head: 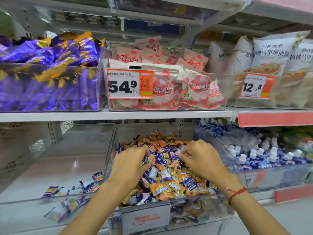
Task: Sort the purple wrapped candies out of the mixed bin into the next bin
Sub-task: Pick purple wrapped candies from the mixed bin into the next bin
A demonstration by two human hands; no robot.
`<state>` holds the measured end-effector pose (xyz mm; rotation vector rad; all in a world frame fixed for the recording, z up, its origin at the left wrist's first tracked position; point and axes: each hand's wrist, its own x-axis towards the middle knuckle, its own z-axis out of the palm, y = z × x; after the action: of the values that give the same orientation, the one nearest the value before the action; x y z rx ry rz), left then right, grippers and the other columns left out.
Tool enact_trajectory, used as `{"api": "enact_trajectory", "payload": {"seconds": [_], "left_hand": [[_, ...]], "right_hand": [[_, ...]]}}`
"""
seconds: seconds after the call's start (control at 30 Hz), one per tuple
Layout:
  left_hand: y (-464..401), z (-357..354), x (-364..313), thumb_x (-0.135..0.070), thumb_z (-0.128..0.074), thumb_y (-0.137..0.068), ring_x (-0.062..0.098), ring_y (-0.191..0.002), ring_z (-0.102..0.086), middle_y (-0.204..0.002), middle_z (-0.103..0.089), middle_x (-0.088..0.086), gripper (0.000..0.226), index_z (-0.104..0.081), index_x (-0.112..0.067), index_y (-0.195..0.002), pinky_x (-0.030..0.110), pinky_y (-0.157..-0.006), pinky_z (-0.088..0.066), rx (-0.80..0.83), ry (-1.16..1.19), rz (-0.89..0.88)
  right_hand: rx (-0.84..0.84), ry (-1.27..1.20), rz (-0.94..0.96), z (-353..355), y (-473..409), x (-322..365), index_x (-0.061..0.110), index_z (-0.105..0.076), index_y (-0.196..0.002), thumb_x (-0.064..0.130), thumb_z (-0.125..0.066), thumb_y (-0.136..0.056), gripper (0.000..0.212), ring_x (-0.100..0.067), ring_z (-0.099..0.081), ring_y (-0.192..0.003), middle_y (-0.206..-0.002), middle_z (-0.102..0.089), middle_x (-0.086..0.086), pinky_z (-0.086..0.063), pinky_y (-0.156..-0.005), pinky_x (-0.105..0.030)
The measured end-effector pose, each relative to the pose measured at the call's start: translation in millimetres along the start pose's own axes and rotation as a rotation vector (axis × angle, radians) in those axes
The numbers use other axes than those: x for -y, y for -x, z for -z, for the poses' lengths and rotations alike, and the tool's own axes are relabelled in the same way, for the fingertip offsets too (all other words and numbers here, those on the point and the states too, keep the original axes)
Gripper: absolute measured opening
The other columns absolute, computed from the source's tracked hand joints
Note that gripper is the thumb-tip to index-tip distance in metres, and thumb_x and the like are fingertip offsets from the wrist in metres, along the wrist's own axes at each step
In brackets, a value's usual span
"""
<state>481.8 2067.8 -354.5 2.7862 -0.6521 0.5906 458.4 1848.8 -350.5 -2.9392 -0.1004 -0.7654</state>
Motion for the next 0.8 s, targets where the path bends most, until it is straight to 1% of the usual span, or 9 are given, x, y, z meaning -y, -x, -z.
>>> {"api": "enact_trajectory", "payload": {"seconds": [0.07,0.2,0.3,0.37,0.43,0.5,0.6,0.7,0.8], "left_hand": [[8,7,3,-0.049,-0.057,-0.092,0.007,-0.101,-0.058,-0.11,-0.063,-0.017,0.024,-0.05,-0.037,-0.112,0.024,-0.068,-0.039,-0.015,0.038,0.008],[21,20,3,-0.055,-0.055,-0.09,0.002,-0.118,-0.054,-0.128,-0.057,-0.024,0.042,-0.049,-0.044,-0.13,0.025,-0.085,-0.047,-0.062,0.087,0.039],[28,29,10,-0.057,-0.054,-0.09,0.0,-0.121,-0.051,-0.13,-0.055,-0.027,0.042,-0.052,-0.045,-0.13,0.025,-0.088,-0.045,-0.091,0.111,0.064],[32,33,17,-0.058,-0.056,-0.087,0.0,-0.115,-0.055,-0.124,-0.06,-0.027,0.04,-0.058,-0.044,-0.124,0.025,-0.085,-0.045,-0.106,0.16,0.095],[34,36,23,-0.059,-0.059,-0.085,-0.001,-0.105,-0.059,-0.116,-0.064,-0.026,0.038,-0.061,-0.044,-0.12,0.024,-0.08,-0.045,-0.101,0.204,0.114],[34,41,28,-0.058,-0.061,-0.083,-0.004,-0.092,-0.057,-0.108,-0.065,-0.026,0.037,-0.063,-0.043,-0.117,0.023,-0.075,-0.044,-0.091,0.259,0.127],[35,51,41,-0.058,-0.063,-0.082,-0.004,-0.087,-0.057,-0.097,-0.066,-0.025,0.034,-0.065,-0.043,-0.113,0.027,-0.076,-0.047,-0.111,0.343,0.142],[39,61,69,-0.055,-0.065,-0.082,0.005,-0.092,-0.06,-0.092,-0.067,-0.021,0.027,-0.067,-0.044,-0.106,0.031,-0.077,-0.046,-0.192,0.397,0.25],[45,66,100,-0.048,-0.066,-0.084,0.014,-0.097,-0.06,-0.089,-0.064,-0.017,0.024,-0.067,-0.042,-0.107,0.033,-0.074,-0.045,-0.222,0.342,0.356]], "right_hand": [[0.051,-0.117,0.09,-9,-8,16,0.03,-0.065,-0.121,0.038,-0.055,-0.095,0.029,-0.017,-0.051,-0.12,-0.128,-0.062,0.005,-0.044,-0.096,-0.035],[0.517,-0.068,0.088,-27,-21,37,0.024,-0.027,-0.152,0.022,-0.051,-0.095,0.062,-0.027,-0.023,-0.144,-0.158,-0.023,-0.005,-0.026,-0.115,-0.048],[0.413,-0.039,0.127,-26,-23,37,0.031,-0.052,-0.136,0.026,-0.055,-0.095,0.041,-0.024,-0.044,-0.128,-0.139,-0.049,-0.004,-0.035,-0.106,-0.044],[0.374,-0.1,0.138,-21,-21,38,0.035,-0.066,-0.104,0.028,-0.056,-0.096,0.015,-0.024,-0.054,-0.108,-0.115,-0.061,-0.004,-0.039,-0.099,-0.041],[0.318,-0.104,0.145,-17,-18,35,0.031,-0.063,-0.08,0.031,-0.057,-0.096,0.017,-0.023,-0.055,-0.092,-0.096,-0.064,-0.004,-0.039,-0.097,-0.041],[0.203,-0.129,0.137,-13,-16,29,0.019,-0.069,-0.086,0.038,-0.061,-0.092,0.022,-0.022,-0.059,-0.082,-0.087,-0.068,-0.005,-0.045,-0.075,-0.035],[0.001,-0.394,0.088,-3,-11,28,0.015,-0.065,-0.071,0.049,-0.062,-0.088,0.038,-0.013,-0.047,-0.051,-0.056,-0.058,0.005,-0.032,-0.051,-0.029],[-0.119,-0.713,0.086,9,-4,62,0.019,-0.062,-0.064,0.041,-0.065,-0.088,0.033,-0.007,-0.033,-0.05,-0.048,-0.039,0.012,-0.026,-0.052,-0.023],[-0.099,-0.787,0.159,8,-8,120,0.015,-0.075,-0.1,0.034,-0.067,-0.089,0.023,-0.001,-0.045,-0.056,-0.053,-0.048,0.021,-0.032,-0.055,-0.014]]}}
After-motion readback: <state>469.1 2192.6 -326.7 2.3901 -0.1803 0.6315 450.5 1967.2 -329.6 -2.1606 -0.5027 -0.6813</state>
